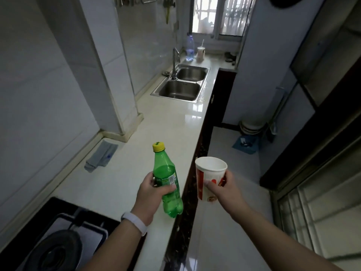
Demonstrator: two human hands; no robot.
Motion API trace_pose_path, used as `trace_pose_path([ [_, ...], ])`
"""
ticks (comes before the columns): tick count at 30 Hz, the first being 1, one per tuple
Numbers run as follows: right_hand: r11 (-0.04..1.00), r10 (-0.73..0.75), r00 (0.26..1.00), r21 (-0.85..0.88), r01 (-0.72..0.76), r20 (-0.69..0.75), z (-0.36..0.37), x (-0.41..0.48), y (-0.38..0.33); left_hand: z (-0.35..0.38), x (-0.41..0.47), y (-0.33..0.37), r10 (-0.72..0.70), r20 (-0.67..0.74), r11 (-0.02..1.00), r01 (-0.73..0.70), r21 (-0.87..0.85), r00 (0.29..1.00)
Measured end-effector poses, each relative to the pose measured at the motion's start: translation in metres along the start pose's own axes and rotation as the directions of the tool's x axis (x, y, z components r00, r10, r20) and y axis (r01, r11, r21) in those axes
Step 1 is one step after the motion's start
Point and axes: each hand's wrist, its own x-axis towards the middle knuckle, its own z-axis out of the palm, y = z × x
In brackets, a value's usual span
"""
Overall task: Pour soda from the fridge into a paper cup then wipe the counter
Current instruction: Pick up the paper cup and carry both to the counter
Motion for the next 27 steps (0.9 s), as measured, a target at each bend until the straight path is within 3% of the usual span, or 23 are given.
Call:
trace_pose_path([
  [9, 0.994, -0.001, 0.992, 0.109, 0.015, -0.126, -0.066, 0.076, -0.001, 0.065, 0.068, 0.020, 0.009, 0.054, 0.998, -0.013, 0.057, 0.999],
  [20, 0.989, -0.088, 0.996, 0.121, 0.087, 0.003, -0.173, 0.211, -0.023, 0.179, 0.143, 0.059, 0.104, -0.158, 0.992, -0.090, 0.090, 0.982],
  [27, 0.990, -0.095, 0.991, 0.111, 0.084, 0.095, -0.196, 0.286, -0.029, 0.205, 0.174, 0.070, 0.112, -0.280, 0.992, -0.093, 0.082, 0.953],
])
